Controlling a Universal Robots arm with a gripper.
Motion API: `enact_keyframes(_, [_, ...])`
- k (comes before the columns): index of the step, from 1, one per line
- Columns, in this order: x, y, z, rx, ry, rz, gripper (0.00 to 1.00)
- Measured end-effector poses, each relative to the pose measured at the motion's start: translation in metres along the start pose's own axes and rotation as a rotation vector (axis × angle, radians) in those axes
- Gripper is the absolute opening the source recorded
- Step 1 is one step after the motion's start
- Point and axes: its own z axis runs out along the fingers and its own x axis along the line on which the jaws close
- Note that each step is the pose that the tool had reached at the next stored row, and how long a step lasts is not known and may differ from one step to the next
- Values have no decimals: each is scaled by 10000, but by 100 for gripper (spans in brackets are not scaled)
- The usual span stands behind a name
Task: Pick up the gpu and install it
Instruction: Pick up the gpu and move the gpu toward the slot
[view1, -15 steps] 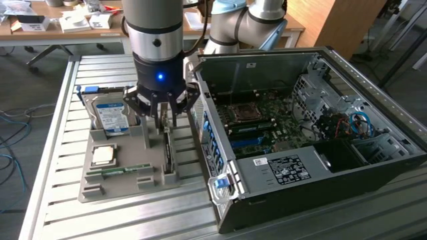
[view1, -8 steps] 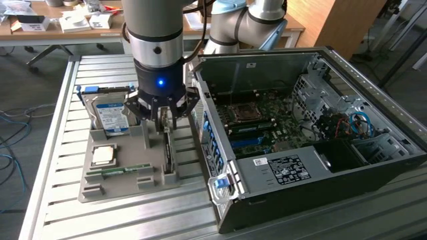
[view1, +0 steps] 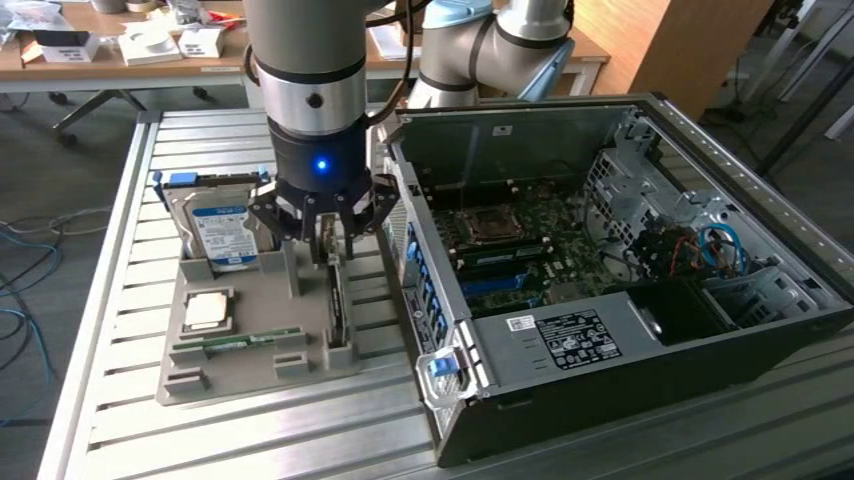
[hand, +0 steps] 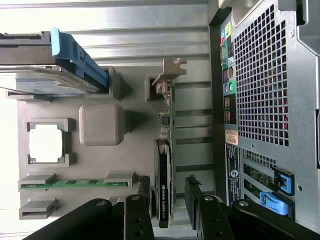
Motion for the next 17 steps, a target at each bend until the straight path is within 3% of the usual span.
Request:
enact_keyframes(5, [0, 0, 18, -7, -4, 0, 49])
enact_keyframes(17, [5, -10, 233, -6, 0, 0, 49])
